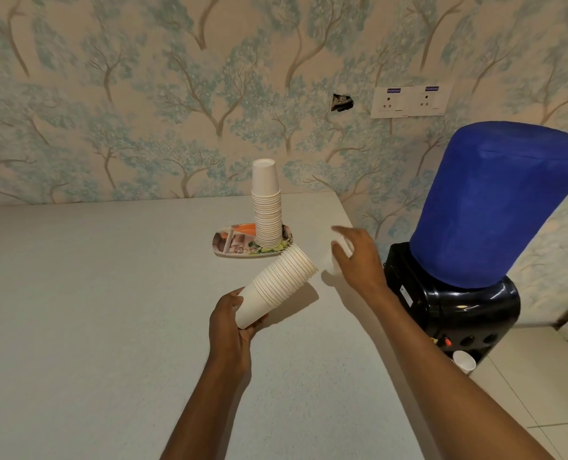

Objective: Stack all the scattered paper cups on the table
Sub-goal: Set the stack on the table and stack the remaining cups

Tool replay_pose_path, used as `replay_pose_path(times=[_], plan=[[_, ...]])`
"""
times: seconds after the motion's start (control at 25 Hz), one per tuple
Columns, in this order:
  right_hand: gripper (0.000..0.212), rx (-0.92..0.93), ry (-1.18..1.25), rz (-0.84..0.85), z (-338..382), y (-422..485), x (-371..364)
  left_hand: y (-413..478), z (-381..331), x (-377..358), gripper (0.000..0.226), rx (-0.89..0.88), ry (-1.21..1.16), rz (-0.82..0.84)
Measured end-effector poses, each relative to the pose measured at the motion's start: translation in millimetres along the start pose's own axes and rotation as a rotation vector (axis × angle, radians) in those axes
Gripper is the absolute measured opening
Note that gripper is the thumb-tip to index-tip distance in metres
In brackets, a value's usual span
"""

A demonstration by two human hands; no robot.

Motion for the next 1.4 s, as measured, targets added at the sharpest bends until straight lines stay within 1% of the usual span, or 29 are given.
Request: replay_pose_path(times=[0.08, 0.12, 0.16, 0.24, 0.4, 0.48, 0.56, 0.64, 0.72, 0.88, 1.0, 1.08, 1.2, 1.32, 1.4], plan=[[0.033, -0.078, 0.333, -0.046, 23.4, -2.5, 4.5, -0.7, -2.8, 1.8, 0.039, -0.002, -0.007, -0.003], [0.032, -0.103, 0.417, -0.028, 36.4, -5.7, 3.8, -1.3, -4.9, 2.7, 0.039, -0.004, -0.008, -0.006], [0.032, -0.108, 0.447, 0.01, 47.3, -9.9, 1.4, -1.9, -6.7, 3.3, 0.04, -0.007, -0.003, -0.009], [0.032, -0.086, 0.433, 0.118, 62.1, -21.6, -7.2, -2.8, -10.9, 5.3, 0.04, -0.012, 0.011, -0.017], [0.034, -0.073, 0.428, 0.301, 70.9, -40.9, -38.0, -3.4, -24.4, 11.9, 0.04, -0.008, 0.016, -0.038], [0.036, -0.095, 0.446, 0.365, 75.6, -48.2, -56.2, -1.3, -31.6, 17.2, 0.04, -0.017, 0.056, -0.046], [0.038, -0.119, 0.471, 0.386, 83.4, -52.7, -74.2, 2.9, -42.1, 24.9, 0.038, -0.06, 0.119, -0.059], [0.038, -0.161, 0.534, 0.384, 93.7, -52.9, -91.7, 10.9, -55.7, 32.8, 0.037, -0.141, 0.187, -0.086], [0.033, -0.218, 0.609, 0.35, 107.2, -49.5, -111.9, 22.5, -70.5, 38.4, 0.036, -0.252, 0.292, -0.099], [0.032, -0.285, 0.66, 0.232, 132.2, -40.1, -157.3, 47.8, -97.3, 35.8, 0.035, -0.447, 0.561, -0.104], [0.032, -0.353, 0.654, 0.116, 145.8, -21.2, -182.1, 69.3, -116.7, 25.5, 0.043, -0.623, 0.728, -0.095], [0.031, -0.466, 0.69, 0.075, 152.6, -10.6, -192.0, 86.6, -129.1, 12.2, 0.051, -0.706, 0.81, -0.073], [0.024, -0.755, 0.791, 0.123, 152.1, 6.2, -203.2, 115.2, -142.6, -17.3, 0.06, -0.777, 0.884, 0.012], [0.021, -1.033, 0.988, 0.204, 153.1, 18.2, -205.5, 148.0, -149.2, -45.7, 0.067, -0.782, 0.977, 0.082], [0.021, -1.146, 1.163, 0.238, 154.3, 21.7, -203.8, 168.3, -147.5, -59.5, 0.069, -0.752, 1.039, 0.118]])
Point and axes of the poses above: each hand's wrist, its own y-axis towards the middle knuckle, its own x-axis out of the back of the hand, z = x × y, the point moved 1 cm from there along y, towards the middle knuckle, and after that the axes turned 15 degrees about -x, right-handed, at the moved point
